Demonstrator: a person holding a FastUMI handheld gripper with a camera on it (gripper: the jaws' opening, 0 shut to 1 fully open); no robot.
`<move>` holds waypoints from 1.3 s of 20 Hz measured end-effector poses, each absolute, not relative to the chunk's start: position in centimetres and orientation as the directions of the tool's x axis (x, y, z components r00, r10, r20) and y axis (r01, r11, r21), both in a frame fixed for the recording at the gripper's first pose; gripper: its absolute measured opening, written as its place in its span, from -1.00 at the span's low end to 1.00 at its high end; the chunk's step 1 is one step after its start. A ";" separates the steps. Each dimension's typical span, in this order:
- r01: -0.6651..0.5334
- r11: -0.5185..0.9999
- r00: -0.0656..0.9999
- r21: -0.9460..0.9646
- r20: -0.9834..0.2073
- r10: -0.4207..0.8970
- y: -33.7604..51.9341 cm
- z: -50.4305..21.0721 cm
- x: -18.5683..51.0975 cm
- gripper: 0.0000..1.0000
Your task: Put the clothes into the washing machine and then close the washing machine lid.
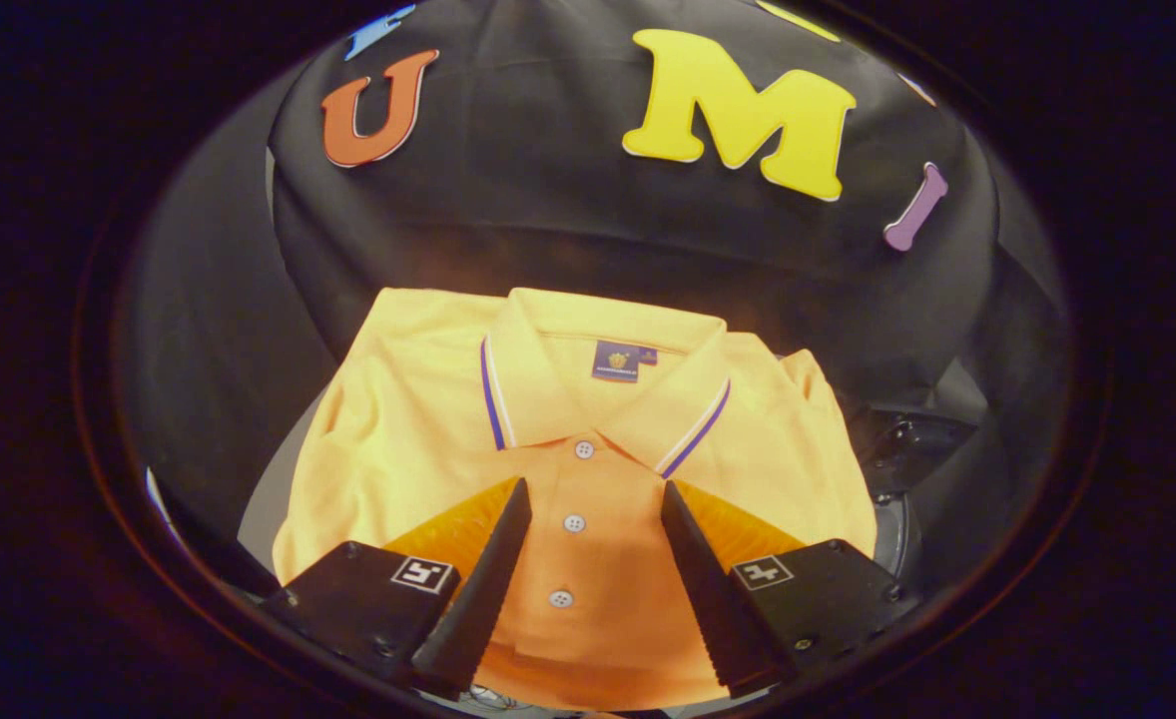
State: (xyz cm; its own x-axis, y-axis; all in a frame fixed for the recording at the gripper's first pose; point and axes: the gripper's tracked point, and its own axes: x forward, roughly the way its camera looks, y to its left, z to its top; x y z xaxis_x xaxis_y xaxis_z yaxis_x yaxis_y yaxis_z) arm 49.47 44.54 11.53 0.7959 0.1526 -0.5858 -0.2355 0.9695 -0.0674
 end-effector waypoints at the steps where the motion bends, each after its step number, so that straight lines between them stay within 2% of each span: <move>1: -0.240 0.970 0.783 -0.040 -0.598 0.169 44.5 11.6 49.3 0.69; 4: -0.288 0.953 0.746 -0.099 -0.646 0.158 44.2 11.6 49.3 0.49; 5: -0.282 0.952 0.750 -0.118 -0.646 0.142 44.2 11.5 49.4 -0.03; 7: -0.284 0.938 0.765 -0.197 -0.636 0.099 44.1 12.0 49.6 -0.43; 9: -0.282 0.936 0.763 -0.211 -0.641 0.085 43.9 11.6 49.5 -0.73; 11: -0.288 0.943 0.738 -0.169 -0.666 0.106 43.9 11.8 49.4 -0.84; 17: -0.340 0.940 0.709 -0.041 -0.668 0.227 43.6 12.3 49.7 -0.89; 26: -0.383 0.923 0.817 0.044 -0.451 0.361 41.1 19.0 48.0 -0.90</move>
